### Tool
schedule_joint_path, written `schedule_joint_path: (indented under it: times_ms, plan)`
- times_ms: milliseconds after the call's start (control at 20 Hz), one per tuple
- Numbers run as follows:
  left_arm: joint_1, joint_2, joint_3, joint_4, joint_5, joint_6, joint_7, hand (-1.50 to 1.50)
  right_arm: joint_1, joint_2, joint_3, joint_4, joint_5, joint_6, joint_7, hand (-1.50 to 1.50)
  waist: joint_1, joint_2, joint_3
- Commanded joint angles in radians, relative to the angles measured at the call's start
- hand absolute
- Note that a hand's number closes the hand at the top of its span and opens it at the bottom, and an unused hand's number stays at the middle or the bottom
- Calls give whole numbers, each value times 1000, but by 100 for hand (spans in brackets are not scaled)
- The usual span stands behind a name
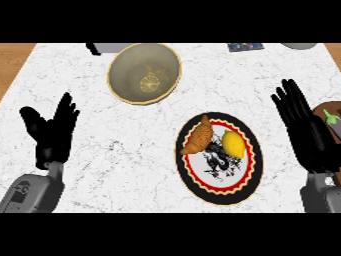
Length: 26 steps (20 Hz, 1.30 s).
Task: Pick the lemon from the plate and place it in the bowl
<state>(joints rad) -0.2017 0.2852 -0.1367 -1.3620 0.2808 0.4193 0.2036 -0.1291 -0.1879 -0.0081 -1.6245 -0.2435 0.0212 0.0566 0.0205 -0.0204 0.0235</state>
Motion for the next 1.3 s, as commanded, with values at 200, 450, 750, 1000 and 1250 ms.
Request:
schedule_joint_path:
  times_ms: [200,450,750,1000,1250]
  plan:
    - [-25,84,72,-157,93,-236,-179,0,-184,-18,59,165,65,0,149,-150,19,23,-26]
    - [21,35,49,-187,137,-286,-217,0,-135,-118,70,309,445,-264,154,-150,19,27,-26]
    - [34,38,71,-175,133,-322,-246,0,-390,-163,88,545,579,-267,73,-150,6,28,-24]
    - [56,70,92,-198,175,-376,-221,0,-497,-238,229,584,652,-7,322,-150,19,25,-27]
    - [25,63,90,-188,170,-362,-211,0,-597,-298,343,682,617,418,479,-150,41,32,-31]
